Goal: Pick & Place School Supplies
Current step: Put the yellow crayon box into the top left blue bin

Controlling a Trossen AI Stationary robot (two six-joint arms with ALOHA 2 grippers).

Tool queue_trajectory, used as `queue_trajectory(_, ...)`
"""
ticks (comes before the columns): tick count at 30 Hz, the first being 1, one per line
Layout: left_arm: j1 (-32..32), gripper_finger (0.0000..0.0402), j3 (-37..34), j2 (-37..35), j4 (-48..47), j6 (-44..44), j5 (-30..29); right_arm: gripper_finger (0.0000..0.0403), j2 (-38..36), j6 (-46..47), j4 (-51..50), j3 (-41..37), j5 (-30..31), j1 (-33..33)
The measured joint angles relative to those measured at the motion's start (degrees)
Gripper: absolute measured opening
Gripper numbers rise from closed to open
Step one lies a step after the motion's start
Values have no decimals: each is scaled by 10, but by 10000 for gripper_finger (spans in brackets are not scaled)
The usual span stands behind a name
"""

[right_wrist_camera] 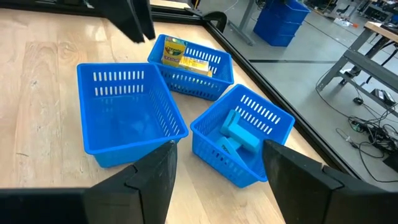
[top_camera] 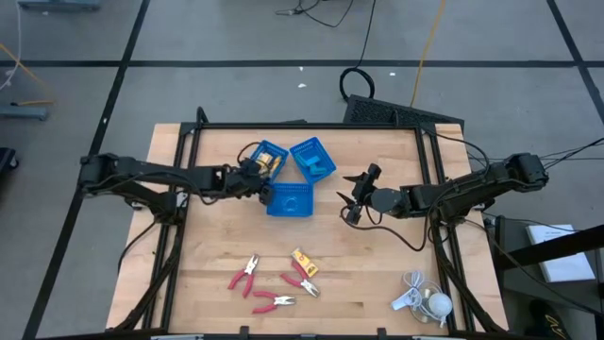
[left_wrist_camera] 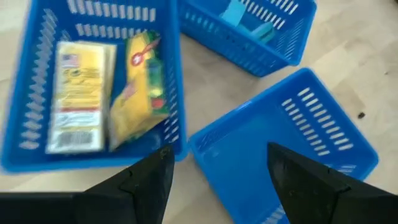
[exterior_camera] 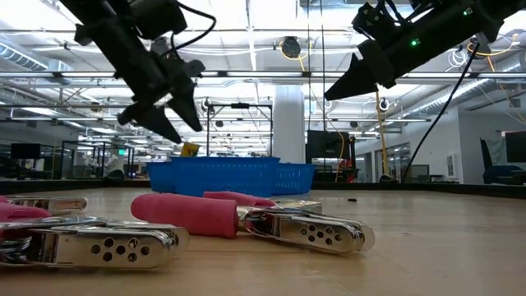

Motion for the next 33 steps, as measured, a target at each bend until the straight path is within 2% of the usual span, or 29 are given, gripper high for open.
queue_trajectory(4, 7, 255, 0, 38, 35, 2, -12, 226, 0, 0, 2, 0, 0, 0)
queue_trajectory(12, 61, 255, 0, 76, 77, 26, -49, 226, 0, 4, 1, 0, 0, 0)
queue_trajectory(17, 94, 255, 0, 88, 147, 83, -57, 226, 0, 3, 1, 0, 0, 0)
queue_trajectory(22, 127, 255, 0, 94, 169, 115, -91, 226, 0, 2, 1, 0, 0, 0)
queue_trajectory(25, 143, 255, 0, 88, 171, 133, -44, 226, 0, 5, 2, 0, -3, 0)
queue_trajectory(28, 148, 255, 0, 66, 181, 140, 26, 226, 0, 18, 4, 0, -53, 0)
queue_trajectory(31, 128, 255, 0, 37, 198, 167, 56, 226, 1, 20, 9, 0, -107, 0)
queue_trajectory(33, 102, 255, 0, 16, 215, 184, 55, 226, 4, 20, 14, 0, -137, 1)
